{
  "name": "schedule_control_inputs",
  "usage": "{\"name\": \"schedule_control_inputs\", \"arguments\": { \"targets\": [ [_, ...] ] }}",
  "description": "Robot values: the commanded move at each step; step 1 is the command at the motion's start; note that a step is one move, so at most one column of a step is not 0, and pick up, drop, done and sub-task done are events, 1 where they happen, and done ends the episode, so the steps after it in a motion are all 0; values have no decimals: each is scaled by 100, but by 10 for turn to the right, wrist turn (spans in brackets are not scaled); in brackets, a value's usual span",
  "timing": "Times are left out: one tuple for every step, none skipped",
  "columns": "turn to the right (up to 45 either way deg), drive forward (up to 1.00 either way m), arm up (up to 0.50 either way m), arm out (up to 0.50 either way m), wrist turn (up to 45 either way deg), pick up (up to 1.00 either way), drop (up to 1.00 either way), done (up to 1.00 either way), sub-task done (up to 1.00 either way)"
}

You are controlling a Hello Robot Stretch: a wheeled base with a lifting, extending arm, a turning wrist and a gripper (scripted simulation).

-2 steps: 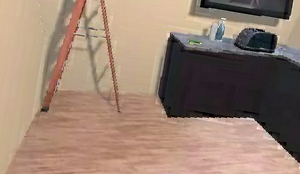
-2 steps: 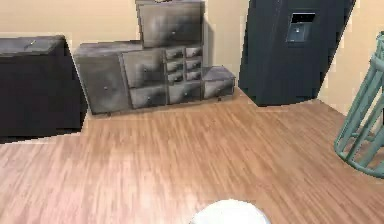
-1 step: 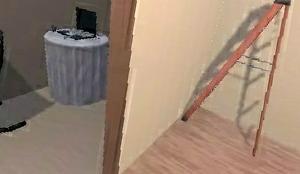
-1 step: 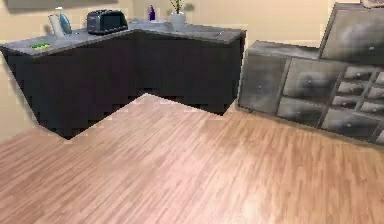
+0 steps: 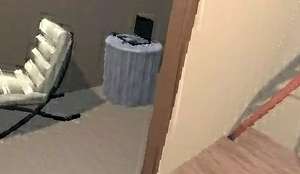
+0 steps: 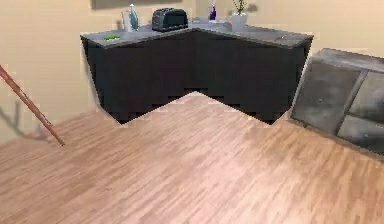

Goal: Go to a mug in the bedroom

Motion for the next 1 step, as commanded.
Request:
{"name": "schedule_control_inputs", "arguments": {
  "targets": [
    [0,40,0,0,0,0,0,0,0]
  ]
}}
